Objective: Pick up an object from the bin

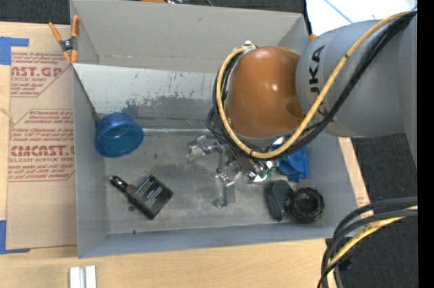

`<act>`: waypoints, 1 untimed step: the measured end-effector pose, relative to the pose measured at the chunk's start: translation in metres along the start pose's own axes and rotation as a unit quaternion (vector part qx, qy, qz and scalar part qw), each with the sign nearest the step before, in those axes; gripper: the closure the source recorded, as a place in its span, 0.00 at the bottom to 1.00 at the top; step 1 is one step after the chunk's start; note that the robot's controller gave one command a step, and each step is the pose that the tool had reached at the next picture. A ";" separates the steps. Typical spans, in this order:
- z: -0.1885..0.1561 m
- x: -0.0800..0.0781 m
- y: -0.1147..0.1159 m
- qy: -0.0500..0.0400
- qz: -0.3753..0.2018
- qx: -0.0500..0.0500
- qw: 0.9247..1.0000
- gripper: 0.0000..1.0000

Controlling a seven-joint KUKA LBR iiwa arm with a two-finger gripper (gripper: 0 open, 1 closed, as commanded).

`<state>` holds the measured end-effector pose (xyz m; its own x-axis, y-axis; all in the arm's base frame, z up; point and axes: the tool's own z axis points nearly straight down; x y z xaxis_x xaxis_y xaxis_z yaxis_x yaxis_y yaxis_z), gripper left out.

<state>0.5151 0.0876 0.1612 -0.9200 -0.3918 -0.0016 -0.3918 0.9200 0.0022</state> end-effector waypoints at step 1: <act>0.018 0.021 0.001 -0.005 -0.004 0.000 1.000 0.00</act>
Offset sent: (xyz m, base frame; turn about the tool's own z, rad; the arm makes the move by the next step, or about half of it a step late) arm -0.0190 -0.0011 -0.0115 0.3020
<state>0.4951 0.0806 0.1433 -0.9165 -0.3998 -0.0111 -0.3998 0.9166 0.0019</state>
